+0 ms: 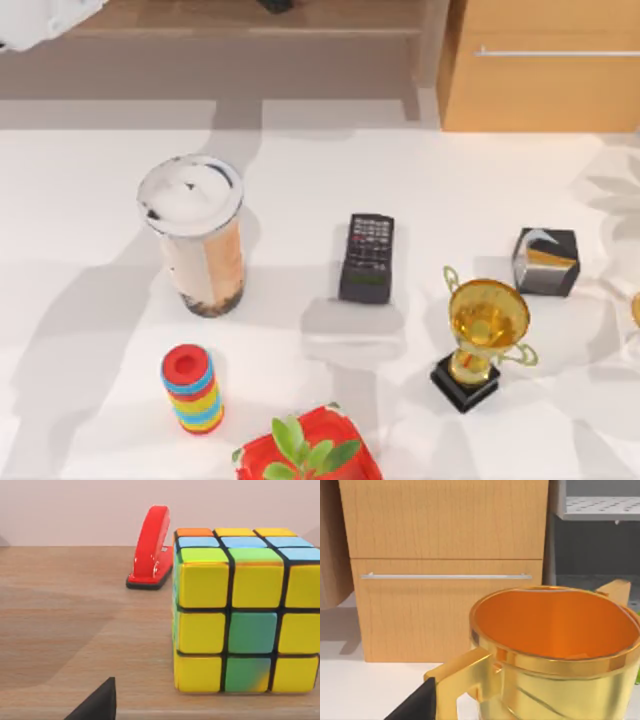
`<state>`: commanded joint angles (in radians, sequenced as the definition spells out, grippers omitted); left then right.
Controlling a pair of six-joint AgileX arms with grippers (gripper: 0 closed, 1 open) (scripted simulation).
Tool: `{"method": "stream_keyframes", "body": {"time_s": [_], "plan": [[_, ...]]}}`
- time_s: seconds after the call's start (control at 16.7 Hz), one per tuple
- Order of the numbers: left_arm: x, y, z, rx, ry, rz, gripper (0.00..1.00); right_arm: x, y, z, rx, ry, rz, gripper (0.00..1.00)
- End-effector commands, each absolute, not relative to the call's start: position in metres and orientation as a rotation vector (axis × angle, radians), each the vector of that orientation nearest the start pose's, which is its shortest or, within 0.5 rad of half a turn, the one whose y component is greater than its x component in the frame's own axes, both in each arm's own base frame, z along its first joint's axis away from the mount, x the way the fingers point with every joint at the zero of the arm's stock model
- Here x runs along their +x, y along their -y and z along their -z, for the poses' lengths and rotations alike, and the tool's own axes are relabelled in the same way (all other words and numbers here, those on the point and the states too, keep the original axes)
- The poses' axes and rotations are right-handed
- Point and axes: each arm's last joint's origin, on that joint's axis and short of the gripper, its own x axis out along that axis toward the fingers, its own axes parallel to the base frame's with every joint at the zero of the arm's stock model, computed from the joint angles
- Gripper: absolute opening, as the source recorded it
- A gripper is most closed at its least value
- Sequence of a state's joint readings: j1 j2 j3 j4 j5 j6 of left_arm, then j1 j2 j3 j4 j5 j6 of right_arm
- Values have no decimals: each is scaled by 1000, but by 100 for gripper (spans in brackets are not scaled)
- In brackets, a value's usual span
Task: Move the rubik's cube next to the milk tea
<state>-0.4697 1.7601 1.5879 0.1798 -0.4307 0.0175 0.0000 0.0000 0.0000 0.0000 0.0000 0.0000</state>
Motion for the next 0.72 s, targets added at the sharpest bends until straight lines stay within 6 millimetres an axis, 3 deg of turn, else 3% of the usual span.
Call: {"method": "stream_keyframes", "body": {"time_s": [0.48,0.72], "plan": [[394,171,-387,1,2,20,100,106,1,-160,0,0,0,100],[416,171,-387,-1,3,20,100,106,1,-160,0,0,0,100]]}}
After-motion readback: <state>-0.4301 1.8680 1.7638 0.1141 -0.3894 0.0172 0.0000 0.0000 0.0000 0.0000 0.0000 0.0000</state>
